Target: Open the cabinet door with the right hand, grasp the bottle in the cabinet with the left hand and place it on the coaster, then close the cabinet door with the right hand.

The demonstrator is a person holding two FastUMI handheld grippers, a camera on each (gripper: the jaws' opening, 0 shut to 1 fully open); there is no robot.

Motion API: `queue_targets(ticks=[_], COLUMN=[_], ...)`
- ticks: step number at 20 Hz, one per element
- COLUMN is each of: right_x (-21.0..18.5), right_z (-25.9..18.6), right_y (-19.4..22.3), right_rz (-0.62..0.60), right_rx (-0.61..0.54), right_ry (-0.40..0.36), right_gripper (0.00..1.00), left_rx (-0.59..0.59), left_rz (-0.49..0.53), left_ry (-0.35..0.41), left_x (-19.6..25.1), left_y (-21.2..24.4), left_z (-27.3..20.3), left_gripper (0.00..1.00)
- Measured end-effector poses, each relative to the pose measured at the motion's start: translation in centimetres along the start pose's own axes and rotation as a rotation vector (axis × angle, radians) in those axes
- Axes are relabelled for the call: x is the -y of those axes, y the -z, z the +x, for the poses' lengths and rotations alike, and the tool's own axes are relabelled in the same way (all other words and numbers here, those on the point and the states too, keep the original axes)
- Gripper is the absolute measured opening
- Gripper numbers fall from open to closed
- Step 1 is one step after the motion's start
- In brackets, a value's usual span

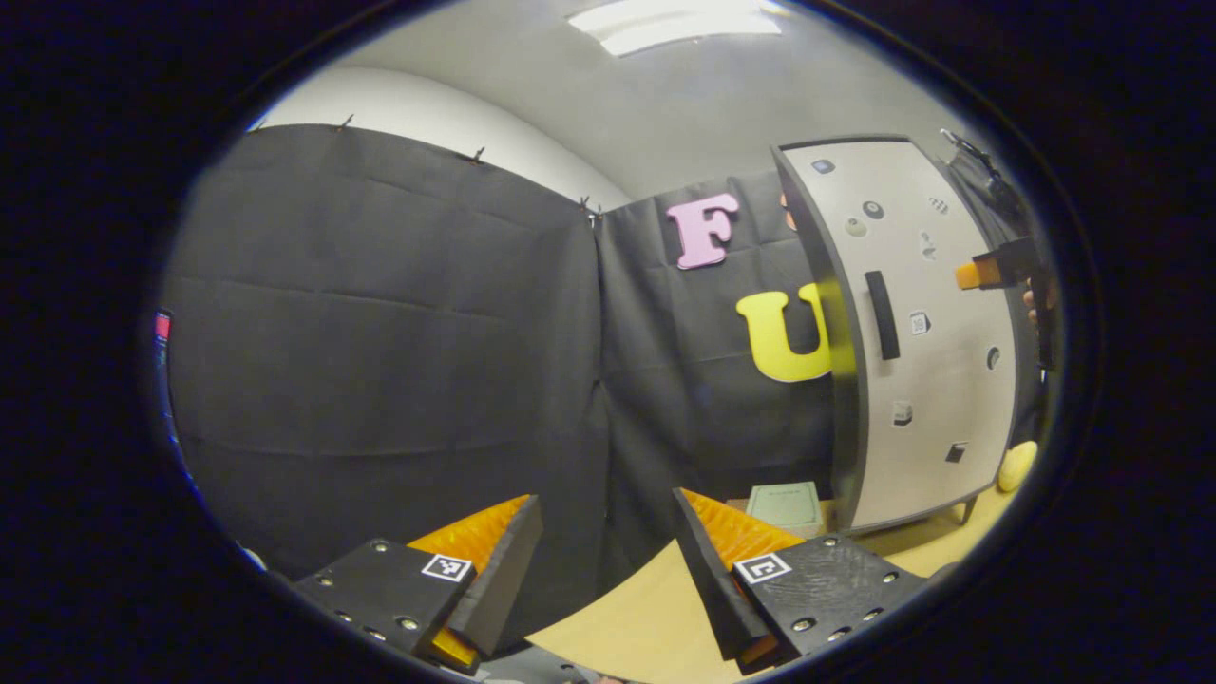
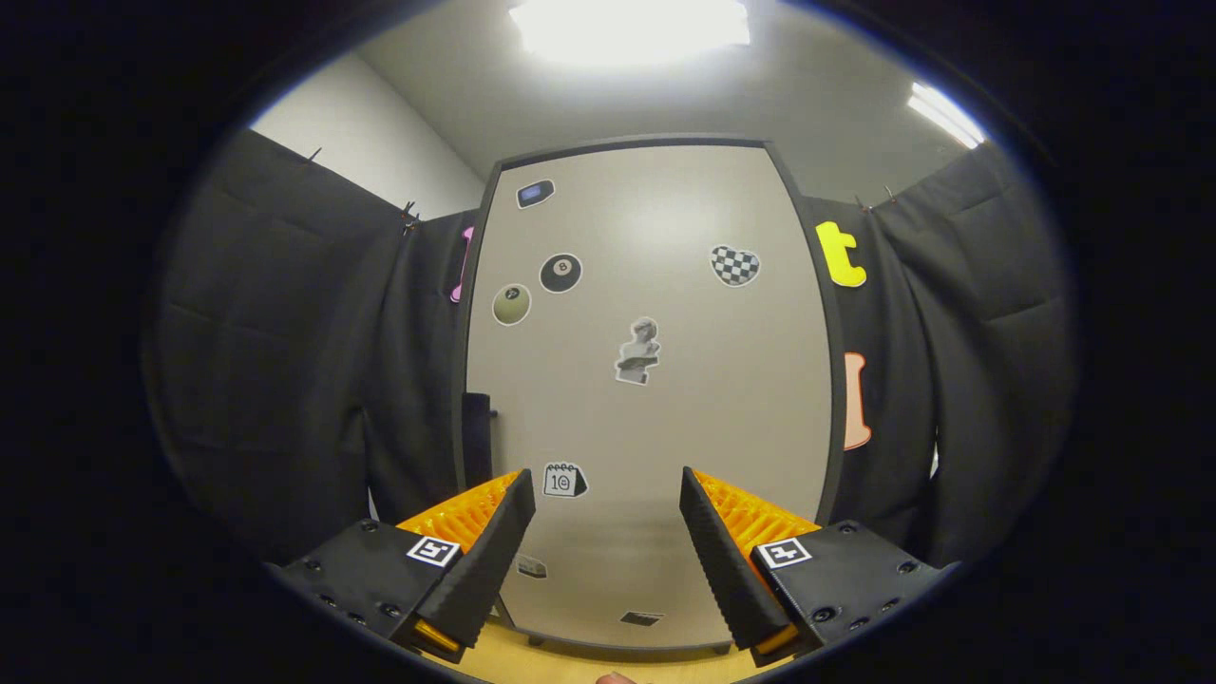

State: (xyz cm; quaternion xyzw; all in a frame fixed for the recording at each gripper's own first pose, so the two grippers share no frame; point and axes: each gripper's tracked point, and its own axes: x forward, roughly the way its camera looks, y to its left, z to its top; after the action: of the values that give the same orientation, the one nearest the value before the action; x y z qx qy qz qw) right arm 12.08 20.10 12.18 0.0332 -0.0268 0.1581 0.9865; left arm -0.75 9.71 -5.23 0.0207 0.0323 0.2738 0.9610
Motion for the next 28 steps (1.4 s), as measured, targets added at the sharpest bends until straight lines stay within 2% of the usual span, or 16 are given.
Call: queue_targets(ticks=[1, 2, 4, 6, 10, 15, 17, 19, 21, 22, 23, 24, 25, 26, 27, 28], right_x=[-0.7, -1.4, -2.9, -4.3, -7.6, -10.3, -10.7, -10.8, -11.0, -11.4, -11.6, -11.5, -11.6, -11.6, -11.7, -11.7], right_z=[0.8, 1.4, 2.6, 3.7, 5.9, 8.7, 9.7, 10.8, 11.5, 11.8, 11.7, 11.9, 11.8, 11.7, 11.9, 11.8], right_y=[0.0, 0.0, 0.0, 0.1, 0.7, 2.5, 3.5, 4.6, 5.6, 5.8, 5.8, 6.0, 5.9, 6.0, 5.9, 6.1], right_rz=[0.002, 0.004, 0.003, -0.005, -0.013, -0.023, -0.038, -0.04, -0.016, 0.007, 0.024, 0.025, 0.025, 0.028, 0.022, 0.025], right_rx=[-0.004, -0.009, -0.012, -0.015, -0.031, -0.093, -0.121, -0.16, -0.201, -0.21, -0.218, -0.23, -0.231, -0.248, -0.253, -0.269], right_ry=[-0.005, -0.012, -0.027, -0.034, -0.068, -0.053, -0.036, -0.019, -0.011, -0.021, -0.019, -0.014, -0.009, -0.008, -0.013, -0.024], right_gripper=[0.97, 0.97, 0.98, 0.98, 0.97, 0.97, 0.94, 0.87, 0.7, 0.51, 0.48, 0.37, 0.4, 0.34, 0.21, 0.15], left_rx=[-0.004, -0.008, -0.017, -0.029, -0.047, -0.062, -0.073, -0.081, -0.084, -0.083, -0.082, -0.079, -0.075, -0.071, -0.067, -0.062], left_rz=[0.003, 0.006, 0.011, 0.01, 0.018, 0.017, 0.016, 0.019, 0.024, 0.027, 0.029, 0.031, 0.033, 0.033, 0.033, 0.03], left_ry=[-0.02, -0.039, -0.07, -0.095, -0.131, -0.157, -0.158, -0.159, -0.157, -0.154, -0.147, -0.14, -0.128, -0.116, -0.102, -0.088], left_x=[-1.2, -2.5, -4.7, -6.2, -8.2, -10.1, -10.5, -10.9, -11.2, -11.4, -11.2, -11.1, -10.9, -10.6, -10.1, -9.8], left_y=[0.2, 0.4, 1.1, 1.6, 2.5, 3.4, 3.8, 4.3, 4.3, 4.2, 4.2, 4.0, 4.0, 3.8, 3.7, 3.5], left_z=[-0.4, -0.6, -1.2, -1.5, -1.9, -2.3, -2.2, -2.1, -1.9, -1.7, -1.5, -1.3, -1.1, -0.8, -0.5, -0.3], left_gripper=[0.85, 0.82, 0.84, 0.82, 0.84, 0.82, 0.82, 0.82, 0.82, 0.82, 0.82, 0.82, 0.82, 0.82, 0.82, 0.82])
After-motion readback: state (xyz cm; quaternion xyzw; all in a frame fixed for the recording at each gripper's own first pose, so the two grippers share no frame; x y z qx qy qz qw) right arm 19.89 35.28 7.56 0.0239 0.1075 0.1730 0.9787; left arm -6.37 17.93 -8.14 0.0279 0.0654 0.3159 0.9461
